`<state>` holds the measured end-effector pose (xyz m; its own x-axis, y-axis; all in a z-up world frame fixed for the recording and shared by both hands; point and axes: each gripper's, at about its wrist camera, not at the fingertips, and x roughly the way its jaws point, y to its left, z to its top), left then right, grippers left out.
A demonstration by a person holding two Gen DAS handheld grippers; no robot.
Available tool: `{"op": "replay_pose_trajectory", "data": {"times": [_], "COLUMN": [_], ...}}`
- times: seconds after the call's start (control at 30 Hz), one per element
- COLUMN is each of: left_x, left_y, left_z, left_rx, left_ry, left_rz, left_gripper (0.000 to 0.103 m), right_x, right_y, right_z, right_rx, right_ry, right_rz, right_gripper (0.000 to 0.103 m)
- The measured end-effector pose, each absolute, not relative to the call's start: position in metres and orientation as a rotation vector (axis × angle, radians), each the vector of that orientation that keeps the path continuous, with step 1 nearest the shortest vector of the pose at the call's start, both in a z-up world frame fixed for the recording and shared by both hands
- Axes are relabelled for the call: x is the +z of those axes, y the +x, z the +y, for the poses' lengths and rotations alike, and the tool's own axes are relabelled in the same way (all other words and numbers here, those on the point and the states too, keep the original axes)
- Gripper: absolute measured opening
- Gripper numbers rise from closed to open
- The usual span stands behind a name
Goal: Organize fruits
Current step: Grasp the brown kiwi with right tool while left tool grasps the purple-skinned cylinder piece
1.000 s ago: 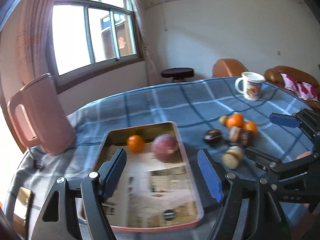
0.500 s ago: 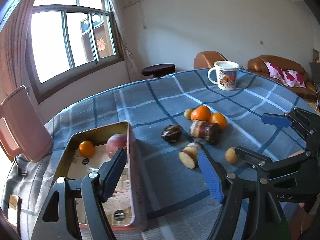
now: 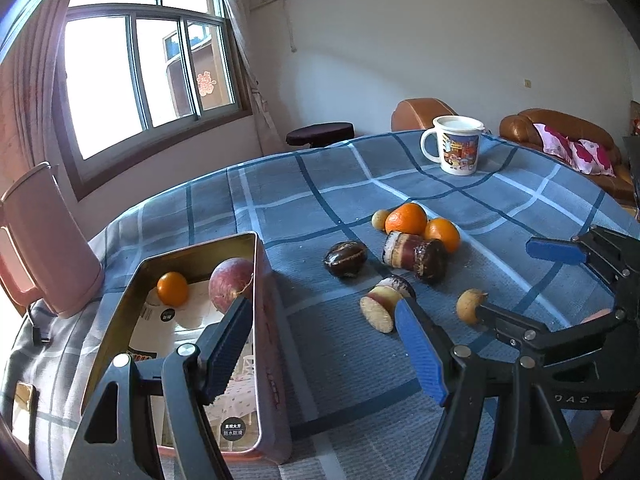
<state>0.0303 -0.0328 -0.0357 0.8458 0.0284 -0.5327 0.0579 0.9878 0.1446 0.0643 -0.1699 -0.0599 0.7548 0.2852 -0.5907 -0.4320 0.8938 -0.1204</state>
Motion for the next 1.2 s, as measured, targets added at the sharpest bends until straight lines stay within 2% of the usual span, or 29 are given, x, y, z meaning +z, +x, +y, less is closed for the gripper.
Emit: {"op": "replay_pose_trajectory", "data": {"times": [0.1, 0.2, 0.47, 0.63, 0.67, 0.7, 1.2], "left_x": [-0.036, -0.036, -0.038, -0.039, -0.039, -0.039, -0.053], "left_y": [0.03, 0.03, 0.03, 0.03, 0.031, 0.031, 0.072], "left_z": [-0.03, -0.028, -0.028, -0.031, -0.032, -0.034, -0.059], "left_rx": [-0.011, -0.008, -0.022, -0.049, -0.055, -0.064, -0.175], "left_ry": [0.153, 0.144, 0.134, 0.123, 0.124, 0.125, 0.119], "left_rz": [0.566, 0.567, 0.572, 0.58, 0.582, 0.585, 0.726], "left_gripper": [0.075, 0.075, 0.075, 0.075, 0.075, 0.075, 0.075], "right_x": [-0.06, -0.063, -0.069, -0.074, -0.075, -0.076, -0.071], "right_y": [0.065, 0.067, 0.073, 0.08, 0.081, 0.081, 0.094], "right_z": [-0.17, -0.17, -0.162, -0.158, -0.158, -0.158, -0.196], "right_rx": [0.411, 0.423, 0.469, 0.51, 0.521, 0.525, 0.423], "right_ry": [-0.249, -0.246, -0.274, -0.275, -0.275, -0.275, -0.151], "right_rz": [0.605, 0.616, 0.669, 0.723, 0.733, 0.736, 0.735], "right_gripper": [0.08, 0.068, 0.065, 0.046, 0.035, 0.033, 0.033]}}
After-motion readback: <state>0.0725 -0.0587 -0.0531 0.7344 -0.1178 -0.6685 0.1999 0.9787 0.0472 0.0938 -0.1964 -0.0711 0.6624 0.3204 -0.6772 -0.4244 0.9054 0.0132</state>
